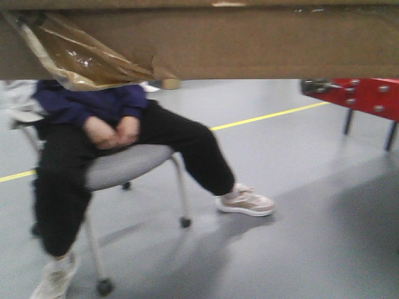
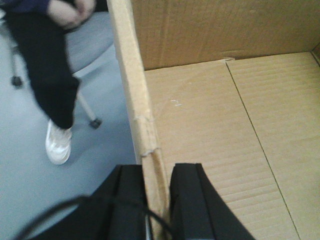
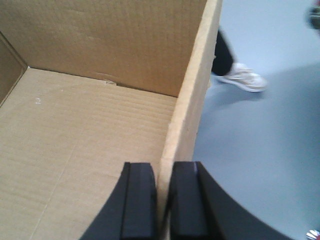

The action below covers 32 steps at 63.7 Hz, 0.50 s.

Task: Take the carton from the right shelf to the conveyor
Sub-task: 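Hold the carton in both grippers while the base drives to the conveyor, then carry the carton over the grey conveyor belt with both grippers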

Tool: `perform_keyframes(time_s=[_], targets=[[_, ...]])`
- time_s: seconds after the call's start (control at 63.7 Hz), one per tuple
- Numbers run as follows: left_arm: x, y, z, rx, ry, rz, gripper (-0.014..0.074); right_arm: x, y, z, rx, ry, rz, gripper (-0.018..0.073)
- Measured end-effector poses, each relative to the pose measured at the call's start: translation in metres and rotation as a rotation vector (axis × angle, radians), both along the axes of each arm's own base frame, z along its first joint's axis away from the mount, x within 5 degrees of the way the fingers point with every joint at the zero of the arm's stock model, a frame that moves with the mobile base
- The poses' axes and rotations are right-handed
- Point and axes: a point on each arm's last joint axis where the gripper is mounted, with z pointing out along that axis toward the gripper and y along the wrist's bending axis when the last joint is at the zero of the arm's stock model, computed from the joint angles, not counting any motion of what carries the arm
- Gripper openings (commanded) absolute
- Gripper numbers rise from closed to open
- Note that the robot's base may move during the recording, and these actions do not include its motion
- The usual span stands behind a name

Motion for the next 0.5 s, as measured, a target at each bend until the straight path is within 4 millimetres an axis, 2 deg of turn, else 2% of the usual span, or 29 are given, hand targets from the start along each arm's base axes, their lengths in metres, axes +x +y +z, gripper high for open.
perform_keyframes(time_s=[0.503], targets=[[0.0027,0.0062,0.0034,0.079,-0.054,0.041,-0.0017,0.0001,0.0012,0.0010,0.016,-0.006,0.006,-0.0067]])
